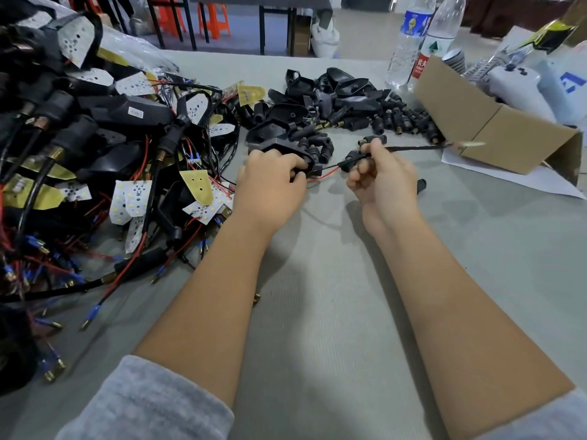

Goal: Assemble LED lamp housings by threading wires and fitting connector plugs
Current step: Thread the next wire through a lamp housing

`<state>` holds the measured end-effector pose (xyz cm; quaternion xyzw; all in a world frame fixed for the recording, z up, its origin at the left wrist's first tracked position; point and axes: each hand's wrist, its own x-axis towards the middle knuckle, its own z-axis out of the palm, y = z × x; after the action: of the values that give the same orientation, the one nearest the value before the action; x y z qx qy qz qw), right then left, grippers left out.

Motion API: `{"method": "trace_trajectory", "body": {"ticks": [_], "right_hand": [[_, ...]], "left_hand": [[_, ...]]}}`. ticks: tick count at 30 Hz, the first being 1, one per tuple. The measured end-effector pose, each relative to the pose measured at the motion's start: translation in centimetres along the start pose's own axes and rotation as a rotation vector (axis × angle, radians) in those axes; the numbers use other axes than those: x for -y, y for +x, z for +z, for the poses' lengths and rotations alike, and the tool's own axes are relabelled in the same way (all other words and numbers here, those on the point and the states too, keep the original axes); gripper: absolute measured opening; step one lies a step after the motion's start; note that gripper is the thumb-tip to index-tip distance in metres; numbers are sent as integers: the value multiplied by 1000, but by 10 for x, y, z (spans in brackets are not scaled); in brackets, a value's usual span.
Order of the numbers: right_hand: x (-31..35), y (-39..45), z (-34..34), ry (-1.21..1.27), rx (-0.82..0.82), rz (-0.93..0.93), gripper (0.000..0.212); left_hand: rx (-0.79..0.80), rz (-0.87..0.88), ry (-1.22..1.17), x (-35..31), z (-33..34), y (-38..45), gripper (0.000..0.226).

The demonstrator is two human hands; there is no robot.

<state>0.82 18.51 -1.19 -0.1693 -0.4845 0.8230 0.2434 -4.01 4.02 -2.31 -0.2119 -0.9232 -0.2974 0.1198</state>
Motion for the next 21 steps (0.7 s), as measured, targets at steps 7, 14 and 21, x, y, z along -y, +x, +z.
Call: {"method": "trace_trajectory", "body": {"ticks": [7,14,21], "right_hand": [[-4,-10,3,-445,312,-54,11],[-3,-10,6,-294,153,-29,14],[-2,-7,3,-144,79,-38,20]], "left_hand": [[53,25,-66,0,-1,1,37],[-42,-10,-295,-8,-3,-5,32],[-80,25,-277,-8,-2,-2,27]]}}
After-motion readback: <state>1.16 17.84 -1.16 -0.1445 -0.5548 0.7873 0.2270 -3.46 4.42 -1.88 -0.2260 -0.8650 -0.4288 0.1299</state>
